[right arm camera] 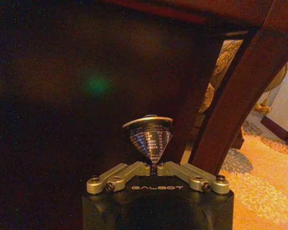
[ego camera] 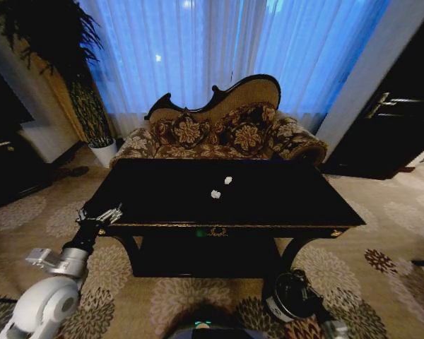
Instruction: Move to the front of the table and place the trash on the table into the trash bin.
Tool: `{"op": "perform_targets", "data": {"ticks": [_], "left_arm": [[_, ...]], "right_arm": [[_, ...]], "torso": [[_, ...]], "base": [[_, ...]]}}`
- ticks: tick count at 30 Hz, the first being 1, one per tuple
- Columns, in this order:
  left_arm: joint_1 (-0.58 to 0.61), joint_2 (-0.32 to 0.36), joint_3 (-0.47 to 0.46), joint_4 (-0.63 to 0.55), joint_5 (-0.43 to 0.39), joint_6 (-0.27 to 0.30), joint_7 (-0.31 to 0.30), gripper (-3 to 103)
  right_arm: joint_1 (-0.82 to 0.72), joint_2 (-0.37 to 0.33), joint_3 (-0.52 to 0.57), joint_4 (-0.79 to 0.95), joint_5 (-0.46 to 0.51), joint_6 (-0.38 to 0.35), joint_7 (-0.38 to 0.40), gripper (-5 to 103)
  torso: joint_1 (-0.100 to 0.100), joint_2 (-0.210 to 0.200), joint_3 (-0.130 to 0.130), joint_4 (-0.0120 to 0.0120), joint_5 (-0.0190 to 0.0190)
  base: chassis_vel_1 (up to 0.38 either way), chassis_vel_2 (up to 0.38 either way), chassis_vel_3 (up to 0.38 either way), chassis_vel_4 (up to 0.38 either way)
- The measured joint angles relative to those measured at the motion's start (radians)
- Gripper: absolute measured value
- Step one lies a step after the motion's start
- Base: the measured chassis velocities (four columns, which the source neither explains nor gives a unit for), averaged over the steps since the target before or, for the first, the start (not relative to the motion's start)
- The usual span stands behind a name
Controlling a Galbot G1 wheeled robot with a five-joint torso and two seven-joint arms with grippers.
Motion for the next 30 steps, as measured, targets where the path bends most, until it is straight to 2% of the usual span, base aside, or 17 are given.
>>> {"op": "perform_targets", "data": {"ticks": [17, 22, 25, 27, 28, 29, 30], "left_arm": [[0.001, -0.013, 0.007, -0.011, 0.007, 0.005, -0.008, 100], [0.005, -0.012, 0.001, -0.005, 0.005, 0.005, -0.007, 100], [-0.007, -0.011, 0.011, -0.002, 0.005, 0.006, -0.007, 100], [-0.010, -0.011, 0.013, -0.001, 0.005, 0.006, -0.007, 100], [-0.012, -0.011, 0.014, 0.001, 0.004, 0.006, -0.008, 100], [-0.012, -0.011, 0.014, 0.002, 0.003, 0.006, -0.007, 100], [-0.011, -0.011, 0.014, 0.003, 0.003, 0.006, -0.007, 100]], "right_arm": [[0.164, 0.001, -0.007, -0.244, -0.013, 0.008, 0.003, 1], [0.198, -0.035, 0.013, -0.302, -0.012, 0.014, 0.002, -2], [0.198, -0.044, 0.018, -0.301, -0.009, 0.015, 0.002, 12], [0.196, -0.046, 0.020, -0.301, -0.009, 0.015, 0.002, 12], [0.191, -0.048, 0.022, -0.301, -0.009, 0.015, 0.002, 22], [0.188, -0.049, 0.024, -0.303, -0.010, 0.016, 0.001, 22], [0.185, -0.050, 0.026, -0.306, -0.010, 0.018, 0.001, 28]], "torso": [[0.000, 0.000, 0.000, -0.0001, 0.0001], [0.000, 0.000, 0.000, -0.0001, -0.0004], [0.000, 0.000, 0.000, 0.0000, -0.0002], [0.000, 0.000, 0.000, -0.0001, -0.0001], [0.000, 0.000, 0.000, -0.0001, 0.0000], [0.000, 0.000, 0.000, -0.0001, 0.0000], [0.000, 0.000, 0.000, -0.0001, -0.0001]], "base": [[0.000, 0.000, 0.000, 0.000], [0.000, 0.000, 0.000, 0.000], [0.000, 0.000, 0.000, 0.000], [0.000, 0.000, 0.000, 0.000], [0.000, 0.000, 0.000, 0.000], [0.000, 0.000, 0.000, 0.000], [0.000, 0.000, 0.000, 0.000]]}}
